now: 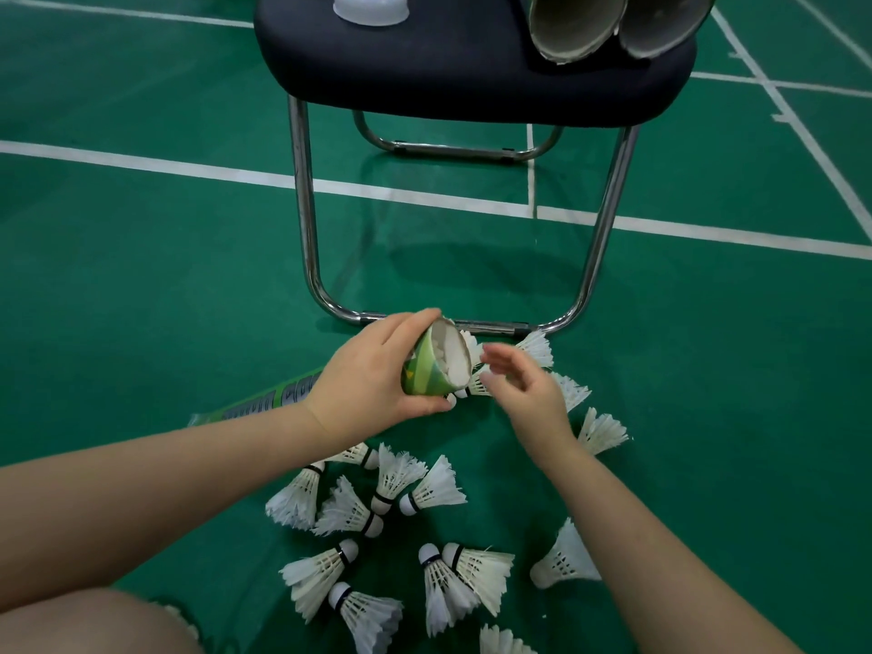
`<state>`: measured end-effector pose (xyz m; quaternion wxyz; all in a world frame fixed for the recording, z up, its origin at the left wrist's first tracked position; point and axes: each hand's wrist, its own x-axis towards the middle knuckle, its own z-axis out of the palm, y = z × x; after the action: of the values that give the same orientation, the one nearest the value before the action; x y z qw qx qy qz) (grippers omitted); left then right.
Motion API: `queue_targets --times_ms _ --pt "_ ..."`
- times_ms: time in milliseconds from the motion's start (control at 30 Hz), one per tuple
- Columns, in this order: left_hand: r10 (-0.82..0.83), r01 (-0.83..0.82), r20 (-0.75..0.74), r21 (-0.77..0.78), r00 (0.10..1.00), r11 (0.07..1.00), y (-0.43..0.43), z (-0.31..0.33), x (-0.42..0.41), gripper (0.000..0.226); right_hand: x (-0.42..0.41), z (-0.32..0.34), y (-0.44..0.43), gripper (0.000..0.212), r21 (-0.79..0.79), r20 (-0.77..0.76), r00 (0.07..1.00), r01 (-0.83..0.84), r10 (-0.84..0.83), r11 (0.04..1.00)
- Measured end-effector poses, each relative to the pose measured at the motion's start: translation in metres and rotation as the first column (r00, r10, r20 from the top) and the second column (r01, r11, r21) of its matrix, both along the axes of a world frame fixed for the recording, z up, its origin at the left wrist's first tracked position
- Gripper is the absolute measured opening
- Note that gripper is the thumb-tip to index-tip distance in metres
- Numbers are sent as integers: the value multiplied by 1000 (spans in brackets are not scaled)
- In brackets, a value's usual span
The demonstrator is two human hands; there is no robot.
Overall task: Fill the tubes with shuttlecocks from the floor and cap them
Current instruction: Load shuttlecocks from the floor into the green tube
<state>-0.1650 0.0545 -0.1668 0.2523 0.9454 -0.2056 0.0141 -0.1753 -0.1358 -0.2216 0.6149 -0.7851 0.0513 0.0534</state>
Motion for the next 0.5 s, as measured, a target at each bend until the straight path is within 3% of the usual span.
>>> queue_targets --times_ms 167,233,300,400,500 --pt "-17 21 -77 46 997 999 17 -8 -2 92 -17 -45 6 57 -192 -252 948 -248 196 950" --pt "-19 26 -104 59 994 998 23 -12 -4 92 -22 -62 10 71 -300 -316 900 -396 301 868" --pt "-43 53 -126 78 991 996 24 -16 -5 92 -25 -75 12 82 -422 -372 835 -541 405 728" --pt "-76 92 -151 100 986 991 21 -20 -5 92 -31 -90 12 90 -543 -455 766 -643 455 540" --pt "-75 91 -152 100 986 991 19 -22 -2 92 -35 -101 12 85 -566 -473 761 -648 443 510"
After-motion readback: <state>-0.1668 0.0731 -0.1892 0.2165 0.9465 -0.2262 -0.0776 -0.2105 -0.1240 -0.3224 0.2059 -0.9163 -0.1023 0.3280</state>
